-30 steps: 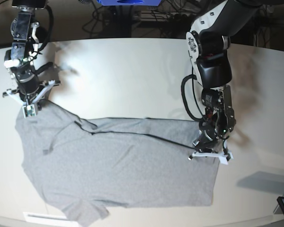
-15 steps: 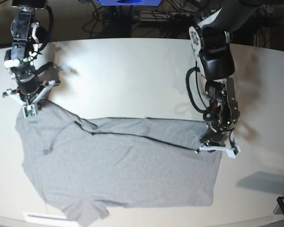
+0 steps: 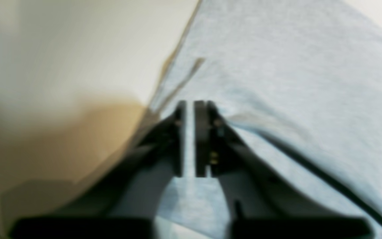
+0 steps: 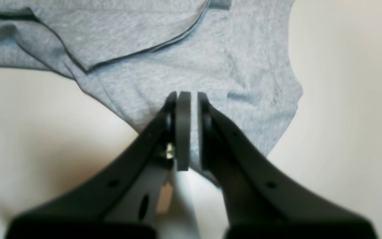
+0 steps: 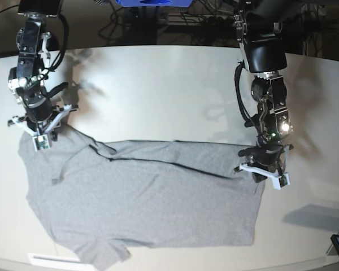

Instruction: Fold the T-shirt properly

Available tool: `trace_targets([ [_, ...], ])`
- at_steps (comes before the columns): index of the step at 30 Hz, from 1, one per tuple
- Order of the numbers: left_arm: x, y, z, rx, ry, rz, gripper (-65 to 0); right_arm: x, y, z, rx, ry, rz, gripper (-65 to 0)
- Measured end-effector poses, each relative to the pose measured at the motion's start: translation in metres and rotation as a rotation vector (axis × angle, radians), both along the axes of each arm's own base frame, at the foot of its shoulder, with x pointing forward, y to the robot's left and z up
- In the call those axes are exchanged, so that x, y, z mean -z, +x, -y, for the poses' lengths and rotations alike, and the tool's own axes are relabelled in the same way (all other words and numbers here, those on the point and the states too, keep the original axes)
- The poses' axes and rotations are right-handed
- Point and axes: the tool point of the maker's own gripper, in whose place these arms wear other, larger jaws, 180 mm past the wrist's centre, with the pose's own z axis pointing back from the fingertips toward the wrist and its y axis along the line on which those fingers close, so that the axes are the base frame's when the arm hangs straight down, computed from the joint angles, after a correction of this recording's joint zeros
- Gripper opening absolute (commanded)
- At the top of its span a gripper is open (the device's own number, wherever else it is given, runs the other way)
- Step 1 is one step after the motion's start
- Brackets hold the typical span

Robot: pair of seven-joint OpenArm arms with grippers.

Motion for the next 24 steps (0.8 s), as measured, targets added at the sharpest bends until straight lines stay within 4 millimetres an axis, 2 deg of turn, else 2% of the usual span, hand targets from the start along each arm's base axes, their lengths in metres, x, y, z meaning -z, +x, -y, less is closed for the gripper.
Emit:
trace_targets([
  [2, 0.001, 0.0, 0.005, 0.004, -0.01, 0.002, -46.9, -0.004, -0.001, -0.02, -0.112, -0.006, -0.019, -56.0],
  [5, -0.002, -0.006, 0.0, 0.0, 0.002, 0.008, -46.9, -0.014, -0.001, -0.049, -0.251, 0.029, -0.027, -56.0],
  [7, -0.006, -0.009, -0.005, -0.009, 0.017, 0.015, -46.9, -0.014, 0.0, -0.055, -0.273, 0.044, -0.078, -56.0],
  [12, -0.009, -0.008, -0.001, 0.0, 0.014, 0.029, -46.9, -0.018, 0.003, -0.066, -0.291, 0.123, -0.141, -56.4],
  [15, -0.002, -0.016, -0.004, -0.007, 0.012, 0.01, -46.9, -0.018, -0.001, -0.06, -0.262, 0.183, -0.198, -57.7],
  [19, 0.003, -0.028, -0.027, -0.078, 0.009, -0.002, -46.9, -0.033, 0.001, -0.046, -0.182, 0.347, -0.186, -57.7],
  [24, 0.005, -0.031, -0.028, -0.077, 0.009, -0.005, -46.9, -0.04, -0.002, -0.041, -0.143, 0.476, -0.152, -57.2],
])
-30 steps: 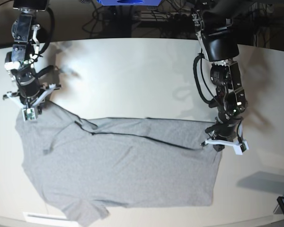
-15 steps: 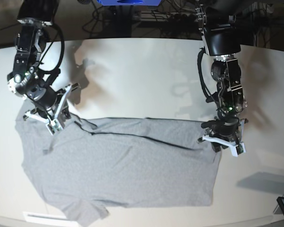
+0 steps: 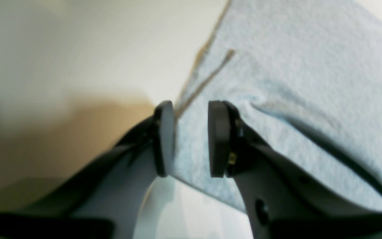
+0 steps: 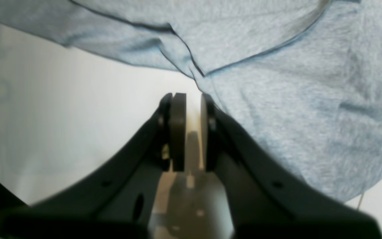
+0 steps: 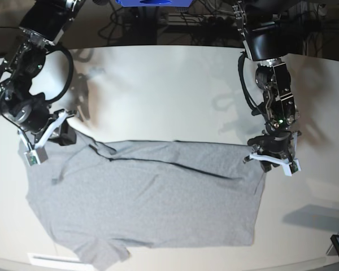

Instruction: Fold the T-shirt properly

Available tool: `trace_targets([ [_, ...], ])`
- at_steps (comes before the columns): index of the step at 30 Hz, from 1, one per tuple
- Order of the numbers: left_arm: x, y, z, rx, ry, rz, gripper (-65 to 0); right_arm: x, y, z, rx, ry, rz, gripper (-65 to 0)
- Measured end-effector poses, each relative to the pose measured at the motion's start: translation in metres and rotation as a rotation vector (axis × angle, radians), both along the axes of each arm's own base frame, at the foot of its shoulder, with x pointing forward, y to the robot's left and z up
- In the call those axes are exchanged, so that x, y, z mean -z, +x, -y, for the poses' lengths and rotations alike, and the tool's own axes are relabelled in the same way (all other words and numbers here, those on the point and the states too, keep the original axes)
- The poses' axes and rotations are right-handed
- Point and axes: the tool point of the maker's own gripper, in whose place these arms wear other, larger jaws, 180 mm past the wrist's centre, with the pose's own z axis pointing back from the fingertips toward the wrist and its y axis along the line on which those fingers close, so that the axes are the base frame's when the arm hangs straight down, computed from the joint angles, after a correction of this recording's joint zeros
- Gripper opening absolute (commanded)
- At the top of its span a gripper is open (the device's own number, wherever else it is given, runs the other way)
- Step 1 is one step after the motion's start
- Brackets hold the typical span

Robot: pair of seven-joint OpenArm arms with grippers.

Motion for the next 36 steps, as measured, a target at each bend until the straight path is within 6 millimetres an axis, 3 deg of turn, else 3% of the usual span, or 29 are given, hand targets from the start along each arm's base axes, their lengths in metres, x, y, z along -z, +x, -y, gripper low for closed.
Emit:
trace_targets([
  [2, 0.004, -0.004, 0.0, 0.0, -0.002, -0.01, -46.9, -0.003, 0.001, -0.003, -0.006, 0.033, 0.014, -52.1],
  [5, 0.005, -0.006, -0.002, -0.004, 0.002, -0.015, -46.9, 0.006, 0.001, -0.013, -0.023, 0.104, -0.014, -35.4],
  [7, 0.005, -0.006, -0.001, -0.001, 0.003, -0.013, -46.9, 0.014, 0.0, -0.02, -0.028, 0.184, -0.036, -31.2],
  [11, 0.0, -0.008, -0.001, 0.0, 0.005, -0.001, -46.9, 0.045, -0.003, -0.032, -0.026, 0.309, -0.142, -36.0],
  [14, -0.006, -0.008, -0.001, 0.0, 0.012, 0.017, -46.9, 0.055, 0.009, -0.039, -0.02, 0.376, -0.184, -36.6],
  [23, -0.009, -0.012, -0.009, 0.004, 0.038, 0.014, -46.9, 0.046, 0.027, -0.041, -0.025, 0.4, -0.159, -36.6],
  [36, -0.006, -0.015, -0.011, 0.003, 0.043, 0.004, -46.9, 0.046, 0.028, -0.027, 0.013, 0.39, -0.174, -37.1],
])
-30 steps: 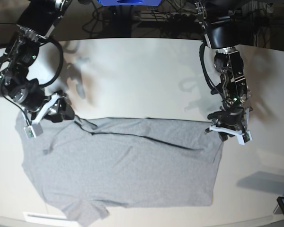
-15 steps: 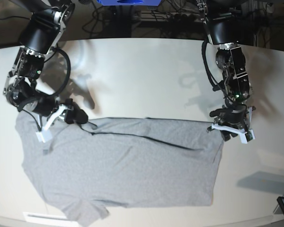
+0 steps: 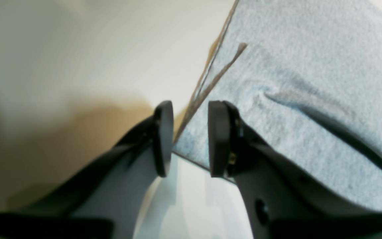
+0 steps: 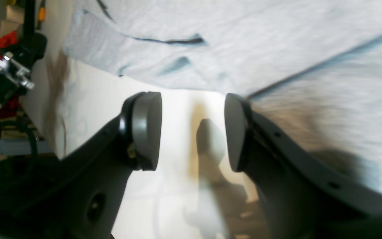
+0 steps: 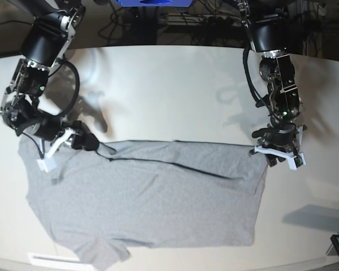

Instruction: Fold the T-shirt properly

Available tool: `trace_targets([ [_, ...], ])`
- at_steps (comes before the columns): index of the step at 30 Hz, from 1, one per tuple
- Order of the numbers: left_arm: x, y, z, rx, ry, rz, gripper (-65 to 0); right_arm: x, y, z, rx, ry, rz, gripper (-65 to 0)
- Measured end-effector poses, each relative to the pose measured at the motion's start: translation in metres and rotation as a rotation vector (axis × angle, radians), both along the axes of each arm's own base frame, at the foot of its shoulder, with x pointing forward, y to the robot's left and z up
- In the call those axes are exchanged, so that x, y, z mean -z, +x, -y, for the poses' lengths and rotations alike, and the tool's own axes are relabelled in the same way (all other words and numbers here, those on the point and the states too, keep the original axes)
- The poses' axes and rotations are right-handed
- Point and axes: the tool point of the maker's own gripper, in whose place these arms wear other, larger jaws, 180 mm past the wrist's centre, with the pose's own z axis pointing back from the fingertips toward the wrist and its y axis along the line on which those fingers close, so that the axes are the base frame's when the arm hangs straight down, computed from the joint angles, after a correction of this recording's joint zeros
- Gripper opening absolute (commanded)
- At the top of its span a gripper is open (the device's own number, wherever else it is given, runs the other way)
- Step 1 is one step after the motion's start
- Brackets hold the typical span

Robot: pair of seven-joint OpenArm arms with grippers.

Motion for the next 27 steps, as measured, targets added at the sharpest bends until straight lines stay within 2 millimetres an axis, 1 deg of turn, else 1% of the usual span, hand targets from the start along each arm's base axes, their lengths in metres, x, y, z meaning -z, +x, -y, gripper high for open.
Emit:
trace_targets([
  [5, -0.003, 0.0, -0.006, -0.003, 0.014, 0.001, -46.9, 0.004, -0.005, 0.004, 0.019, 0.009, -0.012, -37.0],
  [8, -0.002, 0.0, -0.005, -0.002, 0.012, 0.0, -46.9, 0.017, -0.01, 0.006, 0.034, 0.03, -0.055, -37.0],
  [11, -0.002, 0.0, -0.004, 0.0, 0.01, 0.001, -46.9, 0.029, -0.014, 0.003, 0.032, 0.049, -0.099, -37.1],
  [12, -0.002, 0.0, -0.004, 0.0, 0.011, 0.001, -46.9, 0.029, -0.013, 0.003, 0.032, 0.049, -0.099, -37.1],
  [18, -0.002, 0.0, -0.005, 0.0, 0.012, 0.001, -46.9, 0.016, 0.003, 0.002, 0.042, 0.059, -0.049, -37.1],
  [27, -0.002, 0.0, -0.005, -0.001, 0.012, 0.001, -46.9, 0.009, 0.01, 0.004, 0.041, 0.054, -0.03, -37.1],
])
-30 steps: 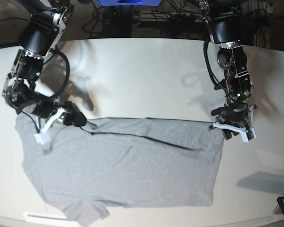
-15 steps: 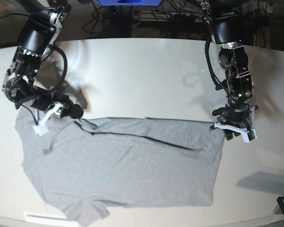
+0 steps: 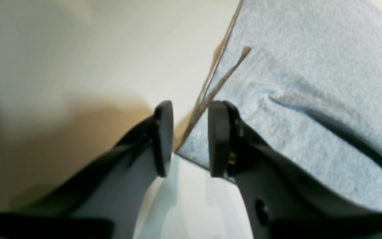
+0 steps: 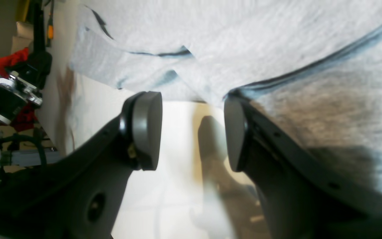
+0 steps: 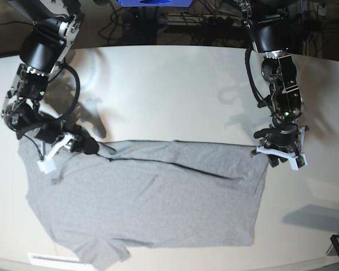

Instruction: Fold the T-shirt properly

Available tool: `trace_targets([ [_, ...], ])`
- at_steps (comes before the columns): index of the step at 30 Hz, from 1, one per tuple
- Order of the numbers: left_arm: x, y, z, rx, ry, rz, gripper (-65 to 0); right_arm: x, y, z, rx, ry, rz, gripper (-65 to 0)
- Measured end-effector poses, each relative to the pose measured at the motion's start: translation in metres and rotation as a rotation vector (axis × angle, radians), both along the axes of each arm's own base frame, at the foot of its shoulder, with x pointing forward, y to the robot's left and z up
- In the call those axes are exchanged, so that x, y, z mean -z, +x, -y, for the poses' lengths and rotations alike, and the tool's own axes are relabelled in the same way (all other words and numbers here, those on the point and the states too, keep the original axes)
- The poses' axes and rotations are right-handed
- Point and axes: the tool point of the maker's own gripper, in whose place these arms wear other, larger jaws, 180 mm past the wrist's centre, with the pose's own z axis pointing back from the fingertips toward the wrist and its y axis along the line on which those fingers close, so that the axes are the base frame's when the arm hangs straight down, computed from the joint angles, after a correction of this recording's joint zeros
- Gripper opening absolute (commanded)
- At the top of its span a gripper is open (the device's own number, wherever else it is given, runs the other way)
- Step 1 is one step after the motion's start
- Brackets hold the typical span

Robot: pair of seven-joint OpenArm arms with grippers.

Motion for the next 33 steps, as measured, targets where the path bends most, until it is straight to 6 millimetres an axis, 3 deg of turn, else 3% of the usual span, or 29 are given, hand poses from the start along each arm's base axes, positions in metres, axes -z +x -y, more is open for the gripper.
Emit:
trace_targets([
  [8, 0.0, 0.0, 0.0, 0.0, 0.0, 0.0, -46.9, 0.016, 0.0, 0.015, 0.01, 0.01, -0.065, -37.1],
  [17, 0.0, 0.0, 0.0, 0.0, 0.0, 0.0, -46.9, 0.011, 0.007, 0.016, 0.024, 0.012, -0.041, -37.9],
  [23, -0.002, 0.002, 0.0, 0.0, 0.0, 0.005, -46.9, 0.003, 0.015, 0.015, 0.024, 0.015, -0.02, -51.1],
  [31, -0.002, 0.002, 0.0, 0.0, 0.0, 0.006, -46.9, 0.003, 0.016, 0.015, 0.024, 0.016, -0.018, -53.8],
  [33, -0.002, 0.002, 0.0, 0.0, 0.0, 0.006, -46.9, 0.003, 0.016, 0.015, 0.024, 0.016, -0.018, -62.7],
])
